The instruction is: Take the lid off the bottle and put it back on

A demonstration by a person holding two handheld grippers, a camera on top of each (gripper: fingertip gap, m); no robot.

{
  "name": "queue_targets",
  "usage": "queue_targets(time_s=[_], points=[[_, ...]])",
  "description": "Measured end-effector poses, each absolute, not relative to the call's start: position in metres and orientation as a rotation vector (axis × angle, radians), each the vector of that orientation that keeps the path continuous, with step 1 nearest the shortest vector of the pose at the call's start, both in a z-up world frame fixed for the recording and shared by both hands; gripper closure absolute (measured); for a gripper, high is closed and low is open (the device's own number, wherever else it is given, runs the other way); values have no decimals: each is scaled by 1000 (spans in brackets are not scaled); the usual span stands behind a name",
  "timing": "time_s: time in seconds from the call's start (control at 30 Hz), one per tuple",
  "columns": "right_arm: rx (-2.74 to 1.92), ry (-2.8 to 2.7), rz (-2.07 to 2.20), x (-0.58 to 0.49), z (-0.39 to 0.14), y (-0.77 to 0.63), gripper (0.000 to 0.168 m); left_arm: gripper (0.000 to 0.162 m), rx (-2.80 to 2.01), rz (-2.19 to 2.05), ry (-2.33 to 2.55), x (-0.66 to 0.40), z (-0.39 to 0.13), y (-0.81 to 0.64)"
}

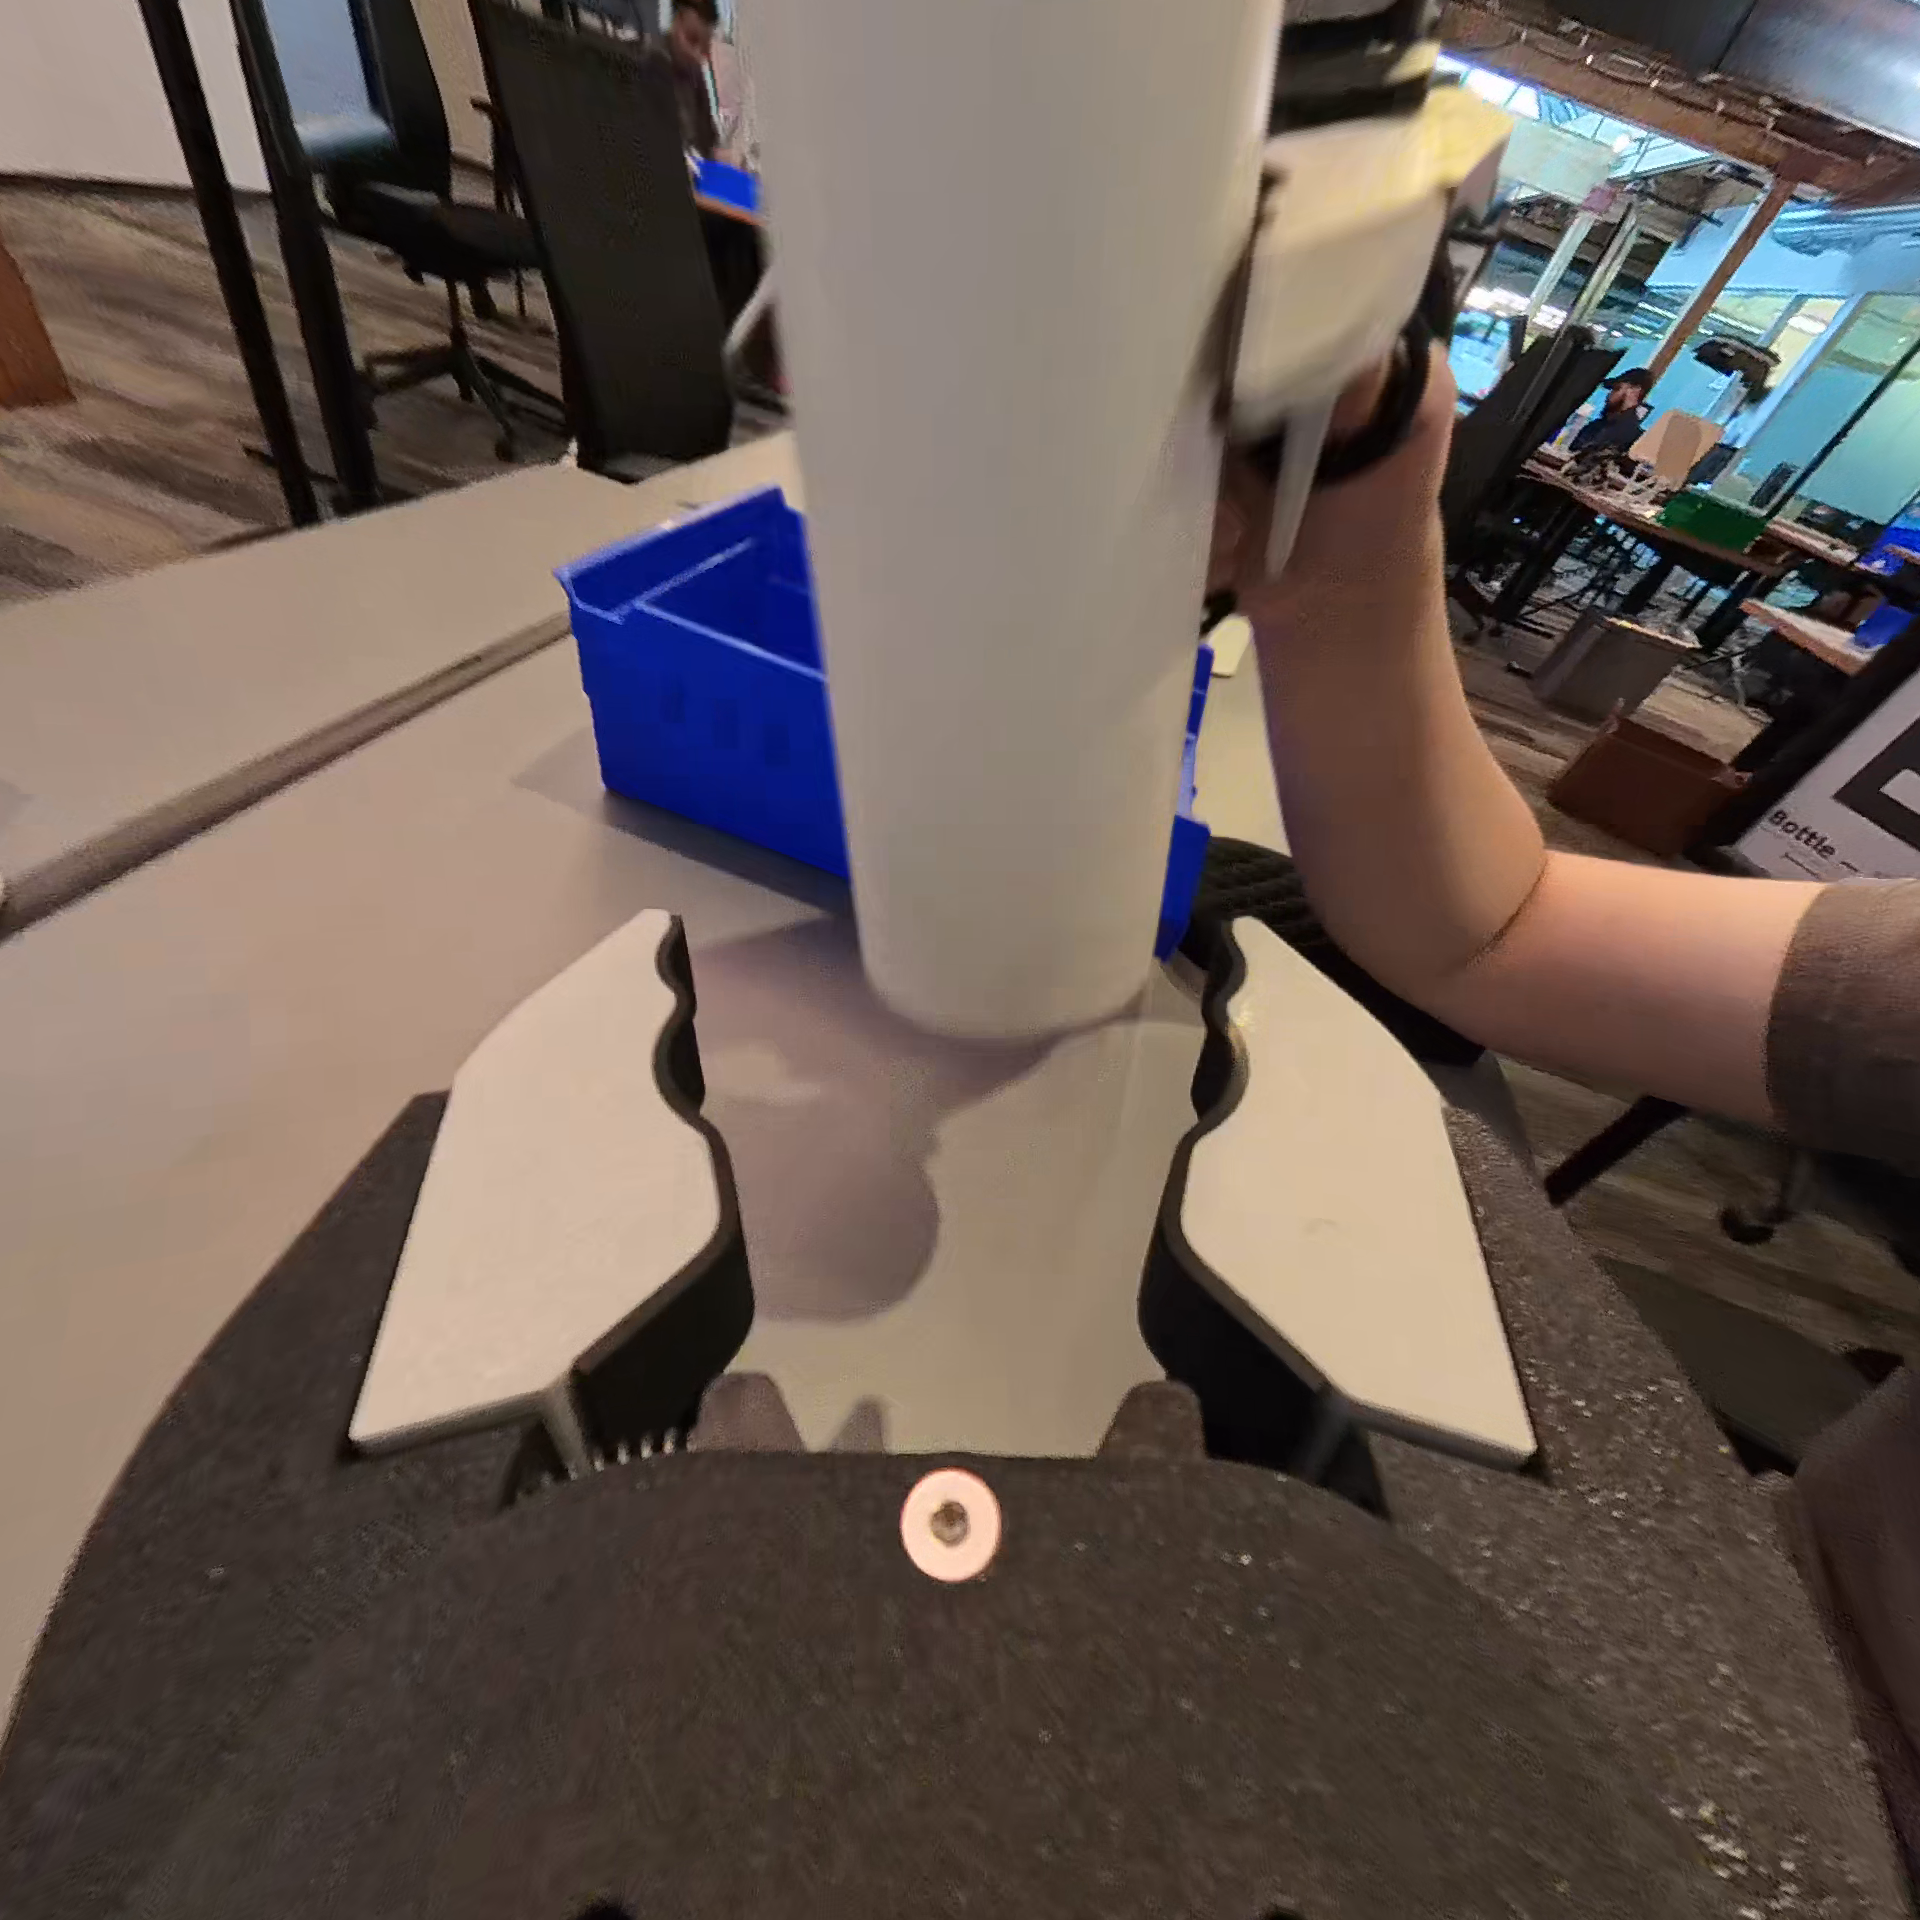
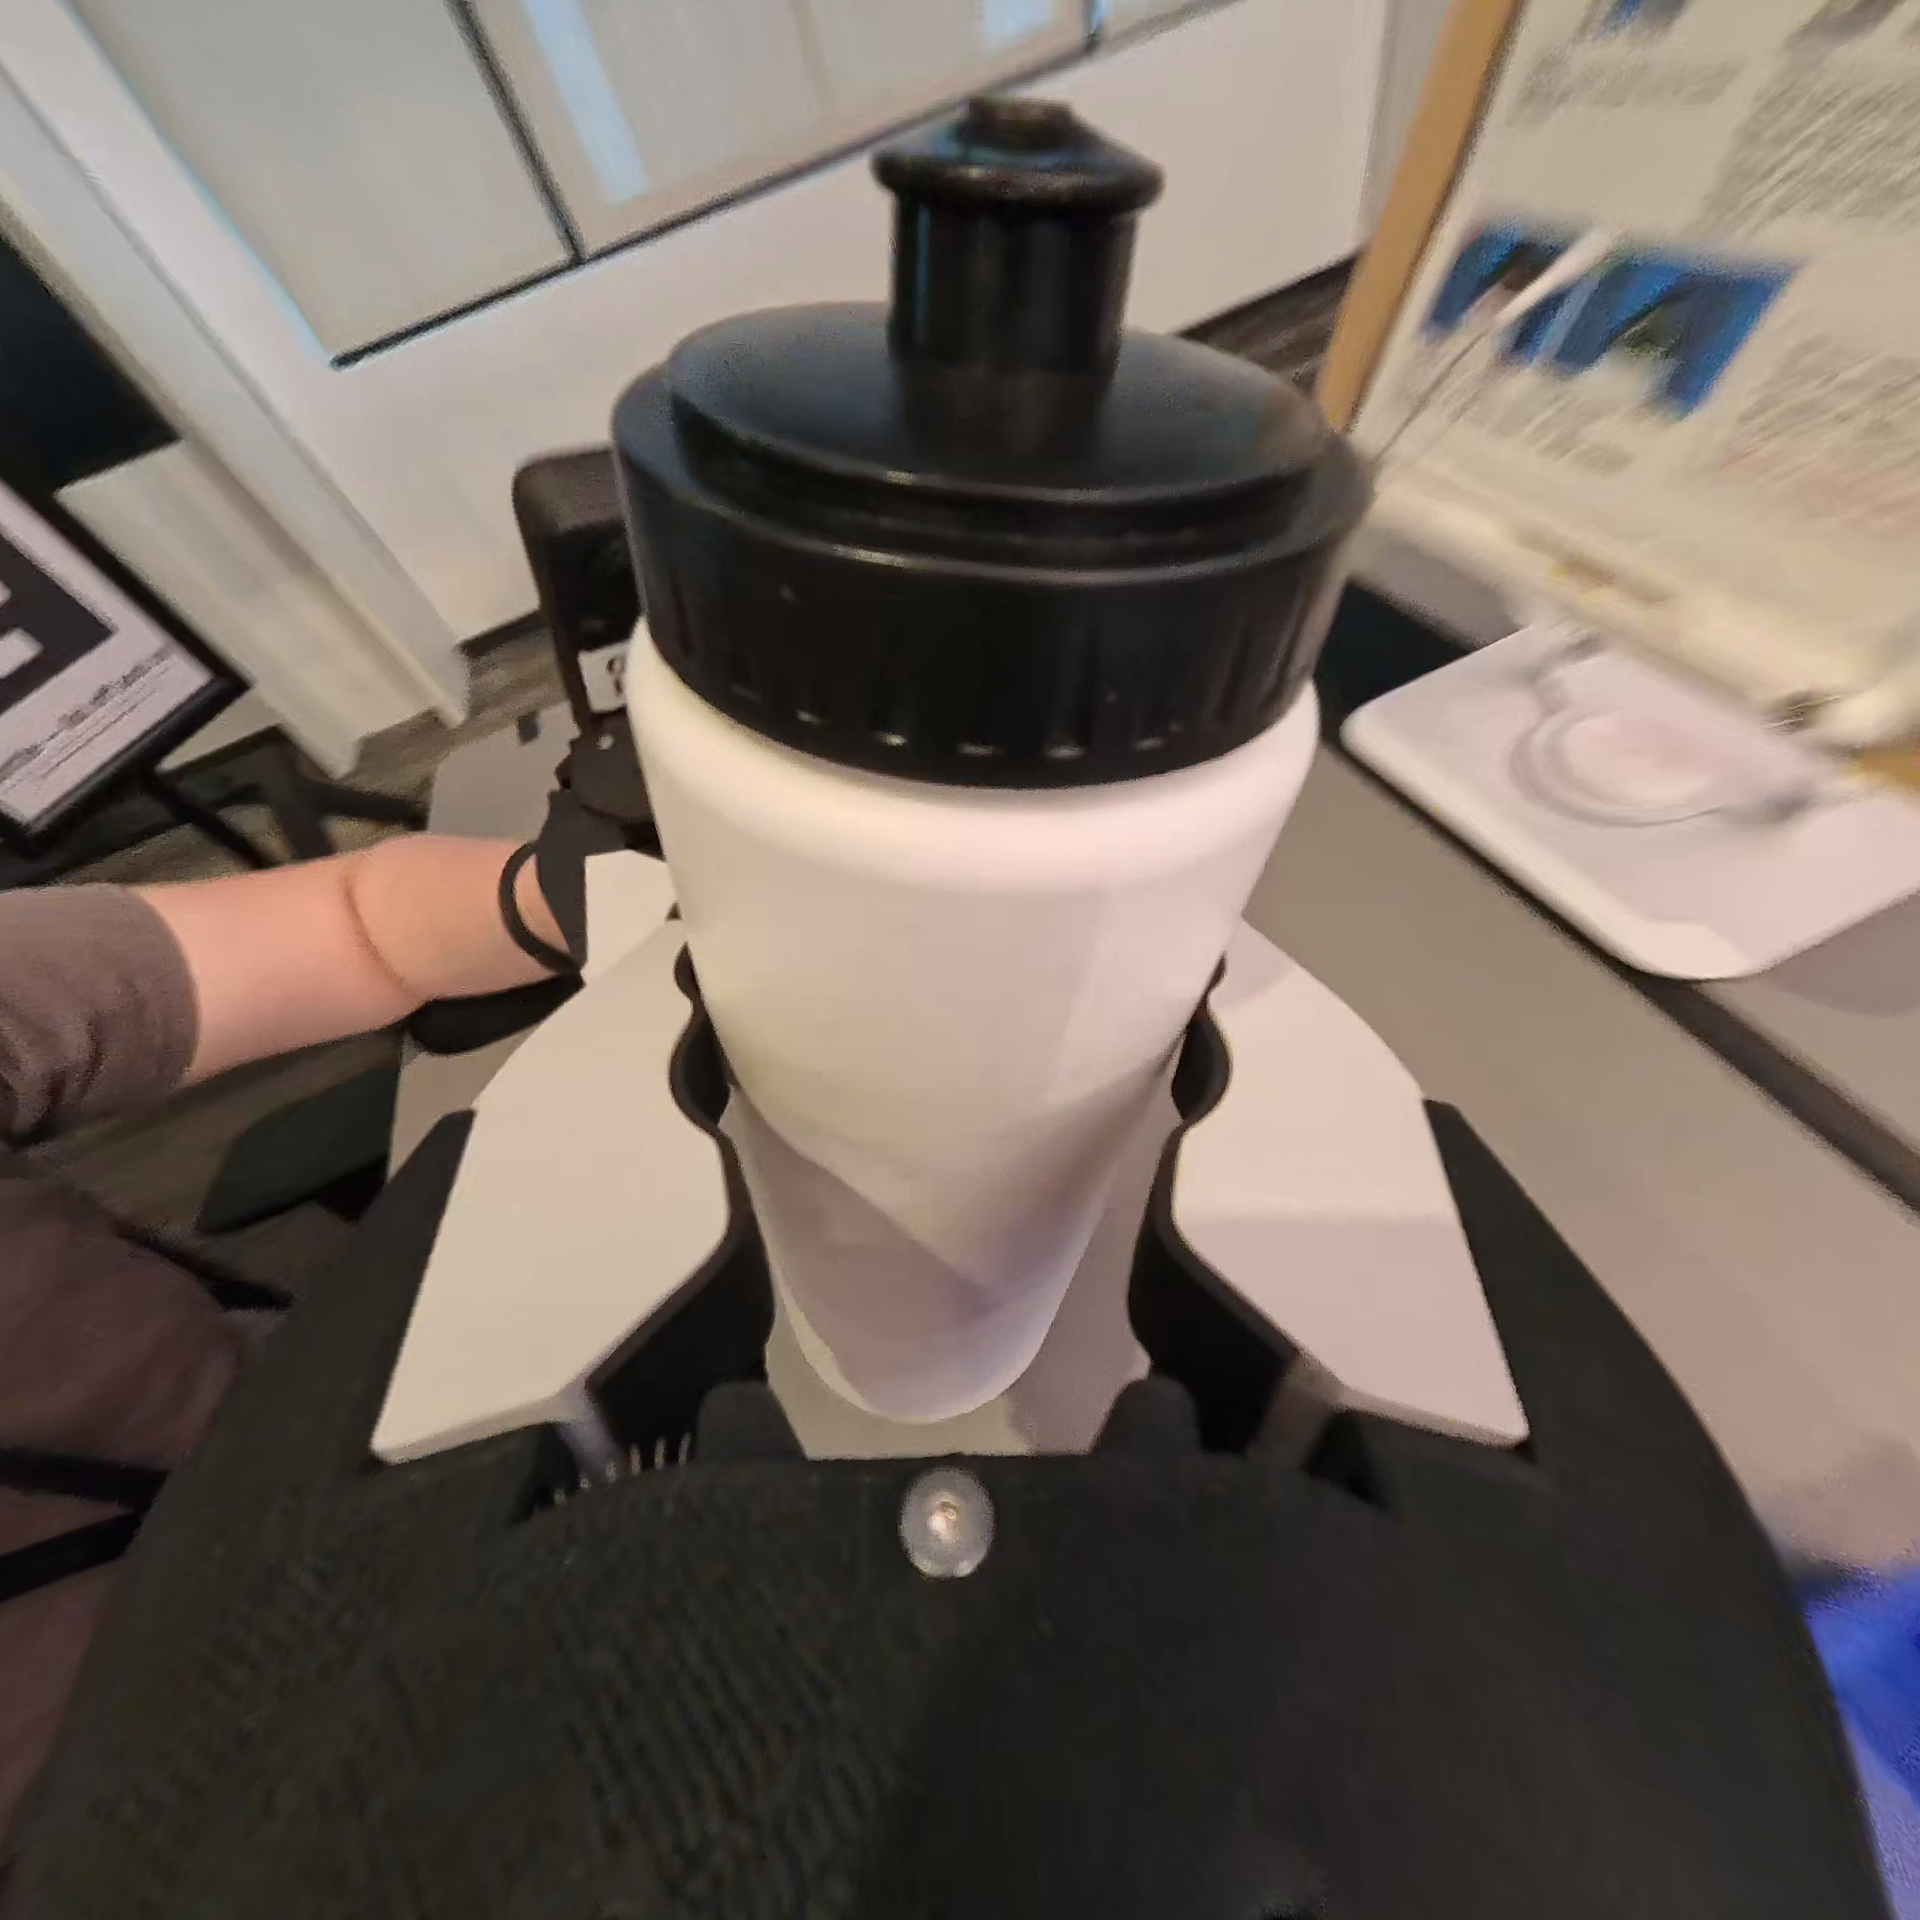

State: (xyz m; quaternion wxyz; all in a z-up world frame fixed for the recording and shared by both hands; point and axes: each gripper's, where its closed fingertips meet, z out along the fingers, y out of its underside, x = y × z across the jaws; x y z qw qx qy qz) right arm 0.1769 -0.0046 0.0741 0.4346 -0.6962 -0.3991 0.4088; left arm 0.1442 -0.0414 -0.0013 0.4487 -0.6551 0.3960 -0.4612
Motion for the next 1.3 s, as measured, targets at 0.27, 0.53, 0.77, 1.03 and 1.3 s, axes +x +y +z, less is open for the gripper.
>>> queue_targets(time_s=[0.27,0.53,0.77,1.03,1.3], points=[[-2062,-593,389,361,80,23,80,73,-1580,-971,1063,138,23,-47],[-2712,-499,332,399,-63,53,79,75,-1592,-941,1097,140,21,-53],[-2934,-413,127,419,-110,54,79,75,-1657,-563,1099,124,8,-28],[-3080,-399,-15,431,-144,50,79,74,-1737,-145,980,94,-5,5],[-3125,-470,-111,435,-150,45,78,74,-1766,-37,894,75,-6,20]])
